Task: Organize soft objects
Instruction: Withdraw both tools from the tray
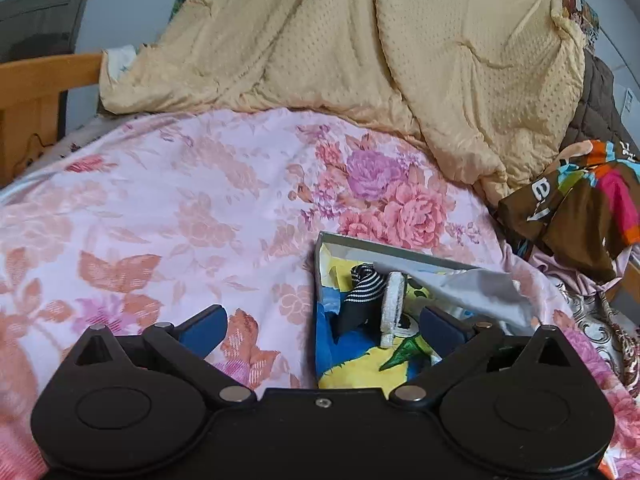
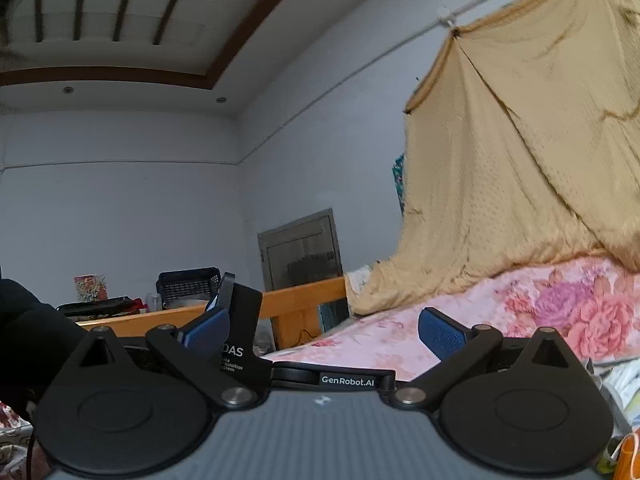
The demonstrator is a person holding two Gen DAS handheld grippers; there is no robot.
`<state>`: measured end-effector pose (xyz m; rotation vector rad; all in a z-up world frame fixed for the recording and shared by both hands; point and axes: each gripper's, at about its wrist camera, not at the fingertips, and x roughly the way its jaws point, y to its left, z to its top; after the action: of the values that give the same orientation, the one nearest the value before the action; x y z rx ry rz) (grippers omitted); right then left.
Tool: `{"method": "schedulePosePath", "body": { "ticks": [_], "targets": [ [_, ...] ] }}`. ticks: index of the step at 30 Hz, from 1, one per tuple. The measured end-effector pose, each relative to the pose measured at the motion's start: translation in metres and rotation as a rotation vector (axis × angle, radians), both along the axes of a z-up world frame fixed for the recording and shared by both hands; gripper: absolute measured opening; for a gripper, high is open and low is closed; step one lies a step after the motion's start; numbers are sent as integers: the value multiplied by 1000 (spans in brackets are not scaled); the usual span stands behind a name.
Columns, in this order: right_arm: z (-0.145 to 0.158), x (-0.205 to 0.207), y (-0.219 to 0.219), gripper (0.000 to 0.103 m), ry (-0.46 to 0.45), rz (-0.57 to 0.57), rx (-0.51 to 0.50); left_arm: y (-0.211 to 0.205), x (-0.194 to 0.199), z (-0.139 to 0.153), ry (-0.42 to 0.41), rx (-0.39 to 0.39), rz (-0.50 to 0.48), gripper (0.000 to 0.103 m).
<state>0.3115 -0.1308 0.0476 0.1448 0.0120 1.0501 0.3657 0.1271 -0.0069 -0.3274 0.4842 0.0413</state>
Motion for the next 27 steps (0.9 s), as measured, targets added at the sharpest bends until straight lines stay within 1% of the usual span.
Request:
{"method": "schedulePosePath", "body": {
  "ticks": [3, 10, 16, 19, 27],
  "targets": [
    [9, -16, -4, 103, -1, -18, 2, -6, -21, 11, -20, 2, 10, 102],
    [16, -63, -17, 103, -4, -101, -55, -21, -75, 26, -56, -9, 17, 102],
    [18, -102, -30, 103, 9, -188, -109, -38, -123, 35, -83, 20, 2, 102],
    [15, -119, -38, 103, 44, -243, -127, -43, -148, 37, -99, 25, 7, 102],
    [6, -154, -55, 103, 135, -415, -202, -57, -204, 37, -130, 71, 9, 102]
  ]
}}
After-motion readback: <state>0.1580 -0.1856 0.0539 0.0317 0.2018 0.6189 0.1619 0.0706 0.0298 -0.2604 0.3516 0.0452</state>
